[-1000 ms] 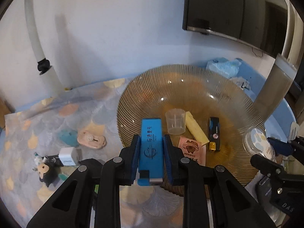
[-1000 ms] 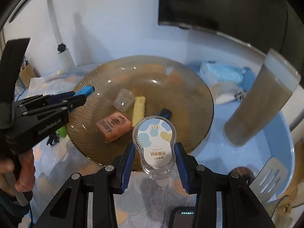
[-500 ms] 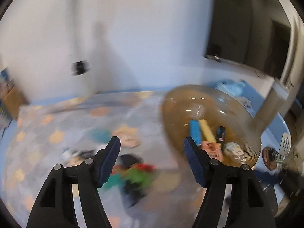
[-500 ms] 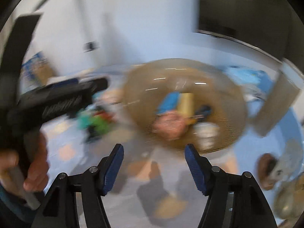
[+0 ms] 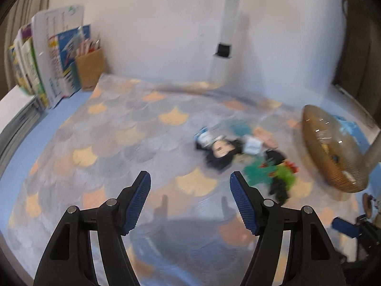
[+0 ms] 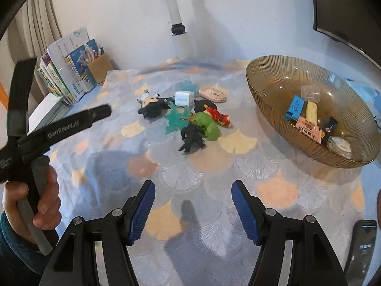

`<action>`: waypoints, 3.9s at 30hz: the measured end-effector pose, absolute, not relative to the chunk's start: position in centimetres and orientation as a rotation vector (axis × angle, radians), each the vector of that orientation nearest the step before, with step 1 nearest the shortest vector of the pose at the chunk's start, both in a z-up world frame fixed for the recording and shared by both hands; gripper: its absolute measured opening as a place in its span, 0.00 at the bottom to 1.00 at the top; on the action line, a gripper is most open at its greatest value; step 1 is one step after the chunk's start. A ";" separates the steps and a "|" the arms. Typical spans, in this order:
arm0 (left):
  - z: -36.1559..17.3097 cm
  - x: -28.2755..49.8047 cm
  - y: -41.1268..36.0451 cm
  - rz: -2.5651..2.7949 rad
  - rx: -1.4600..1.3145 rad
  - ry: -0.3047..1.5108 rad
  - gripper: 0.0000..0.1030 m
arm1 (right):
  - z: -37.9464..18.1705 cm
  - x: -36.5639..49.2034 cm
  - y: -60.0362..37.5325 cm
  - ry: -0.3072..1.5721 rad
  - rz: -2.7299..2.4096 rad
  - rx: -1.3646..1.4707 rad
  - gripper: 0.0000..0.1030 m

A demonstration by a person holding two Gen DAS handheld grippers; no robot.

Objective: Organize rigid objects
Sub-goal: 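Move both tools back toward the pile, then grasp the black-haired figurine with the left tool while the right tool grasps the black dinosaur, then lift and carry the figurine and dinosaur over the bowl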

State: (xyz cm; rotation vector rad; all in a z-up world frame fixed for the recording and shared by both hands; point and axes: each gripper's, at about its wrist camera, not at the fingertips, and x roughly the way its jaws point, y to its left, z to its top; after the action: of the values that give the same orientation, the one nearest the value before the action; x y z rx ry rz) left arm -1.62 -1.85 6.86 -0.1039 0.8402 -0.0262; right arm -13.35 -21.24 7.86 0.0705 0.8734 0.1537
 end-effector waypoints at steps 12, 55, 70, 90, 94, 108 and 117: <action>2.9 -1.9 -1.6 -0.004 -0.087 0.862 0.66 | 4.4 -12.3 -24.4 0.847 0.128 0.158 0.63; 2.5 4.0 -3.6 -0.216 -0.214 1.012 0.40 | 4.0 -5.6 -19.8 0.925 0.154 0.089 0.32; 2.7 -4.8 -1.2 -0.192 -0.220 0.938 0.40 | 3.5 -13.8 -20.1 0.931 0.222 0.018 0.33; 2.6 -5.5 -1.6 -0.189 -0.180 0.891 0.40 | 3.4 -13.1 -18.4 0.880 0.129 -0.034 0.34; 2.6 -5.7 -1.8 -0.186 -0.170 0.890 0.40 | 3.3 -14.3 -17.5 0.869 0.165 -0.075 0.33; 10.9 -4.2 -8.6 -0.288 -0.037 0.737 0.40 | 10.2 -17.3 -22.8 0.689 0.079 -0.032 0.33; 17.9 0.7 -15.1 -0.450 -0.095 0.662 0.40 | 19.2 -18.0 -35.0 0.525 -0.196 0.099 0.33</action>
State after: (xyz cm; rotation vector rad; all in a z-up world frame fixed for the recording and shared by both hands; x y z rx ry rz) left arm 0.68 -15.13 17.87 -0.0949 0.6621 -0.4495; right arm -17.98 -35.01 19.16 0.0993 0.5248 -0.1962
